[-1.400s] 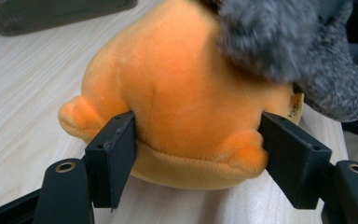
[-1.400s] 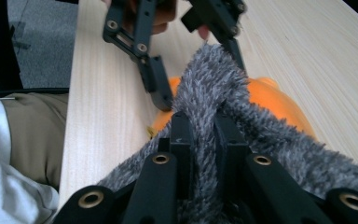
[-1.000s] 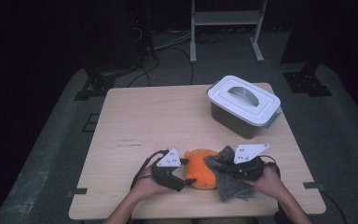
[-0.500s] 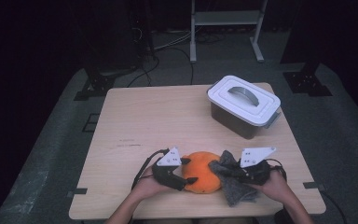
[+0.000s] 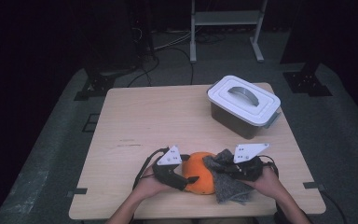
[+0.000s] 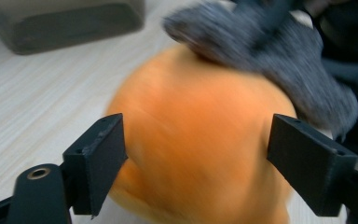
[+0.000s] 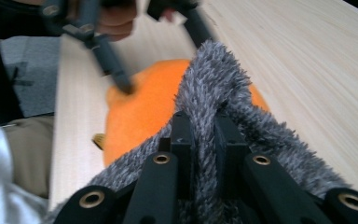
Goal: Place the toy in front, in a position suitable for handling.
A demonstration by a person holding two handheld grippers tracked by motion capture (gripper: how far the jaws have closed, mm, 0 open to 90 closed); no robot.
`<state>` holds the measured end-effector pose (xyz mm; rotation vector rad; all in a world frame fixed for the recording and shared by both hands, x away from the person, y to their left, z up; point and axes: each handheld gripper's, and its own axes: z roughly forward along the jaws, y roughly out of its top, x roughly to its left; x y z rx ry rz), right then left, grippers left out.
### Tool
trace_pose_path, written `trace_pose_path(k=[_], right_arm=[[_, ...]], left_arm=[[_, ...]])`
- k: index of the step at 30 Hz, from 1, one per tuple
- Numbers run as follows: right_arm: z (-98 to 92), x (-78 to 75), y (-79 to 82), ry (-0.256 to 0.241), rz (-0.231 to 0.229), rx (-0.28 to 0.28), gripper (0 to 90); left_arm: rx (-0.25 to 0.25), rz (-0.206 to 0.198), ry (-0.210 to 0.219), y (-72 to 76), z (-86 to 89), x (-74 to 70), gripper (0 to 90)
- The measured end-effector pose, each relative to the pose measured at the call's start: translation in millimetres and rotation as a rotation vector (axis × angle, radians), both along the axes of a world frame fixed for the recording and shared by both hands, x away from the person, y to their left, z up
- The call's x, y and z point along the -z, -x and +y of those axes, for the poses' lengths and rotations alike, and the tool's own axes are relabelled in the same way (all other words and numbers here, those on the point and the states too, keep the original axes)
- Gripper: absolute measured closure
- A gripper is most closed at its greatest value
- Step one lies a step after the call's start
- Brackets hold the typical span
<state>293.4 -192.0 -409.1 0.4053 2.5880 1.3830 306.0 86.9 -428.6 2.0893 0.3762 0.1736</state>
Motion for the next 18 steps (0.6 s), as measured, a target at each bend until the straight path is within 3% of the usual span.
trace_pose_path(k=[2, 5, 8, 11, 15, 18], right_arm=[[1.2, -0.6, 3.9, 0.005, -0.004, -0.009, 79.7], [-3.9, -2.0, 4.4, 0.030, -0.003, -0.015, 79.8], [-21.0, 0.1, 3.8, 0.052, 0.006, 0.026, 79.7], [-35.1, 0.8, 2.2, 0.024, 0.029, 0.063, 79.6], [-28.3, -11.7, -5.2, -0.090, 0.034, 0.041, 79.3], [-16.5, -9.8, -10.3, -0.059, 0.037, 0.029, 79.1]], left_arm=[[0.003, -0.012, -0.038, 0.8, -3.3, 2.8, 21.6], [0.011, -0.024, -0.049, 2.4, -3.8, 3.9, 26.7], [0.020, -0.016, -0.041, 2.4, -1.8, 5.5, 28.6], [0.051, -0.037, -0.041, 3.9, -2.7, 5.9, 30.4], [0.095, -0.092, -0.063, 11.9, -9.4, 2.5, 31.1], [0.098, -0.104, -0.071, 14.0, -10.0, 1.9, 31.0]])
